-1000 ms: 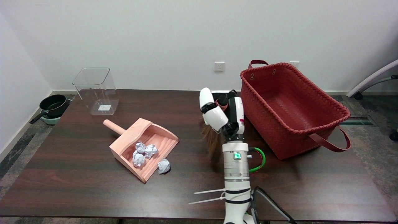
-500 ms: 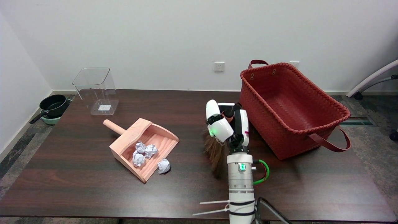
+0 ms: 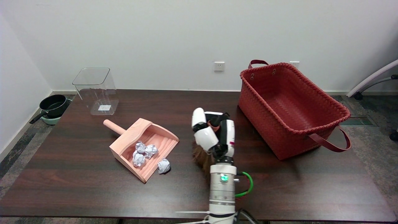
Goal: Sweep the paper ball into the dustpan.
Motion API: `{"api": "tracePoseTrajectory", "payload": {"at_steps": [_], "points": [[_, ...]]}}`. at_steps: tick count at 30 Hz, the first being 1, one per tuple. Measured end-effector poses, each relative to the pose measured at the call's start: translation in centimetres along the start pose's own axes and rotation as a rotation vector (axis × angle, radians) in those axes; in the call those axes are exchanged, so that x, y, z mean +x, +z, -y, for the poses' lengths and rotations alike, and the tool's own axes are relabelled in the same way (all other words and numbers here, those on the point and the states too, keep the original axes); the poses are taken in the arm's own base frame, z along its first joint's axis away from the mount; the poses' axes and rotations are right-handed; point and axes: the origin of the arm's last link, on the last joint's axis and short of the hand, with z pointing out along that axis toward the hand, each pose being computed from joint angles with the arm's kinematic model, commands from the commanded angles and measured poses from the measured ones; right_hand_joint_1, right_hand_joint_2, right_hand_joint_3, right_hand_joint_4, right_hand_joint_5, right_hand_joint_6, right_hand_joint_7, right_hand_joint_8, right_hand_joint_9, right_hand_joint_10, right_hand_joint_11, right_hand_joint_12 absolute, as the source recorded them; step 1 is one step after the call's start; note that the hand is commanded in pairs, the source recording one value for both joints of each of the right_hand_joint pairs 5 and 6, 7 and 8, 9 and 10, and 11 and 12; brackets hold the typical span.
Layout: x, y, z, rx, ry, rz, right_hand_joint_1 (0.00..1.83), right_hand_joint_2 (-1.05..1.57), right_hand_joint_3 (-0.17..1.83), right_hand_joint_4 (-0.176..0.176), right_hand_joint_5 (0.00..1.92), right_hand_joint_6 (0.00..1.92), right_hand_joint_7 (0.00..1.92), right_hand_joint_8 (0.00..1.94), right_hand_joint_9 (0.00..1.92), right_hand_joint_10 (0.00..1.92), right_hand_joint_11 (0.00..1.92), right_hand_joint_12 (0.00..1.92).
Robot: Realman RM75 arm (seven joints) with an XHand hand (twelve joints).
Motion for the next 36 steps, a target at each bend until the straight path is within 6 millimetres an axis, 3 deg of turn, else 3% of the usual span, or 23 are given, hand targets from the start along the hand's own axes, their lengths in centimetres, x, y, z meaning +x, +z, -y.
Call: {"api": "tracePoseTrajectory", "payload": {"at_steps": [17, 26, 36], "points": [[-7.3, 0.6, 0.1, -0.027, 0.032, 0.090, 0.85, 1.57, 1.32, 0.000, 1.92, 1.92, 1.92, 1.92, 1.92, 1.92, 1.92, 1.92], [-9.3, 1.4, 0.2, -0.036, 0.043, 0.142, 0.83, 1.57, 1.32, 0.000, 1.92, 1.92, 1.92, 1.92, 1.92, 1.92, 1.92, 1.92], [-11.1, 3.5, 0.6, -0.016, 0.052, 0.203, 0.82, 1.57, 1.30, 0.000, 1.92, 1.92, 1.92, 1.92, 1.92, 1.92, 1.92, 1.92]]}}
